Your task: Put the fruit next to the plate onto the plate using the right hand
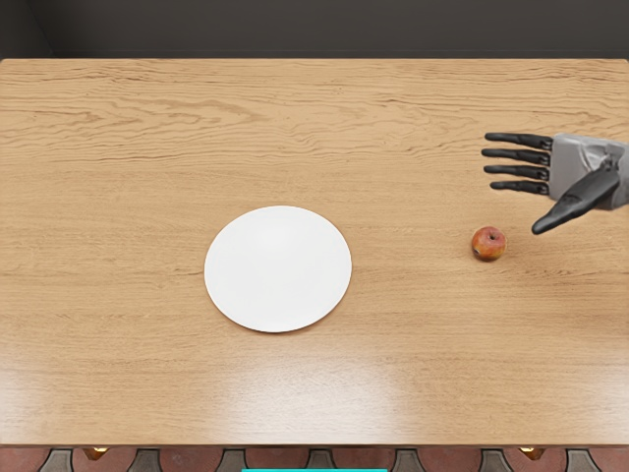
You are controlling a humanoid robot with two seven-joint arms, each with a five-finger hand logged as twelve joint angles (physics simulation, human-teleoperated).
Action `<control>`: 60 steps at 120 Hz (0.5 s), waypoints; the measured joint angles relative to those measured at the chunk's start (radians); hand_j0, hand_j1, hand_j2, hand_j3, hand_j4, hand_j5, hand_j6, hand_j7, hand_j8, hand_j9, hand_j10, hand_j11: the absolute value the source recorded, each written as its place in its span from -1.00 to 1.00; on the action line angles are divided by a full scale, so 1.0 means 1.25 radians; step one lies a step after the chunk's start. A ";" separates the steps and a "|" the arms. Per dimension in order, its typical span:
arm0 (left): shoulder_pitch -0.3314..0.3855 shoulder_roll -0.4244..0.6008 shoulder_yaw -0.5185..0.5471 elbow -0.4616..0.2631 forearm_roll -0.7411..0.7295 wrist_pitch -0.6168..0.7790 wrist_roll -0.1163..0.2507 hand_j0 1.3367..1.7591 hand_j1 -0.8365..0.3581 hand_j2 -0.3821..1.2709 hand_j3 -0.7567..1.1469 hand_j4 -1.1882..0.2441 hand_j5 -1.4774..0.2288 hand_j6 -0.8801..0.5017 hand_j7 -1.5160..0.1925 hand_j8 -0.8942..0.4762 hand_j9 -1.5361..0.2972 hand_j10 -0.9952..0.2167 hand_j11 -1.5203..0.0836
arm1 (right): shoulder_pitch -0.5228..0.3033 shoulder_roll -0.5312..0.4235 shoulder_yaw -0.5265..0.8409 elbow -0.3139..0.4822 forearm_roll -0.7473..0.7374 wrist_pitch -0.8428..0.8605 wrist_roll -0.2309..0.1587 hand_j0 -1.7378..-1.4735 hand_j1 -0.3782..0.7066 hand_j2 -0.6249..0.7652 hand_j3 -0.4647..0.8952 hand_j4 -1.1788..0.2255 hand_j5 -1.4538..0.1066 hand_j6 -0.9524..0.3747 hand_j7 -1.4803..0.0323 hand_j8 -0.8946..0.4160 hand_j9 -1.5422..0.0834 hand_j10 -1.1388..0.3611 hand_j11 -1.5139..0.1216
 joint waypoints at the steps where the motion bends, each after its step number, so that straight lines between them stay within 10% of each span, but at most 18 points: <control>1: 0.000 0.000 0.000 0.000 0.000 0.000 0.000 0.52 0.52 -0.48 -0.21 0.33 0.38 -0.06 0.42 -0.04 0.34 0.26 0.52 | 0.001 0.000 0.000 0.000 0.000 0.000 0.000 -0.40 -0.85 -0.11 -0.32 0.62 0.79 0.37 0.88 0.30 0.83 0.46 0.78; 49: 0.000 0.000 0.000 0.000 0.000 0.000 0.000 0.52 0.52 -0.48 -0.21 0.33 0.38 -0.06 0.42 -0.04 0.34 0.26 0.52 | 0.052 -0.014 0.012 0.050 -0.047 0.000 -0.002 -0.40 -0.85 -0.11 -0.32 0.62 0.79 0.37 0.88 0.30 0.83 0.46 0.78; 60: 0.000 0.000 0.000 0.000 0.000 0.000 0.000 0.52 0.52 -0.48 -0.21 0.33 0.38 -0.06 0.42 -0.04 0.34 0.26 0.52 | 0.056 -0.055 0.016 0.108 -0.075 0.000 -0.057 -0.40 -0.85 -0.11 -0.32 0.62 0.79 0.37 0.88 0.30 0.83 0.46 0.78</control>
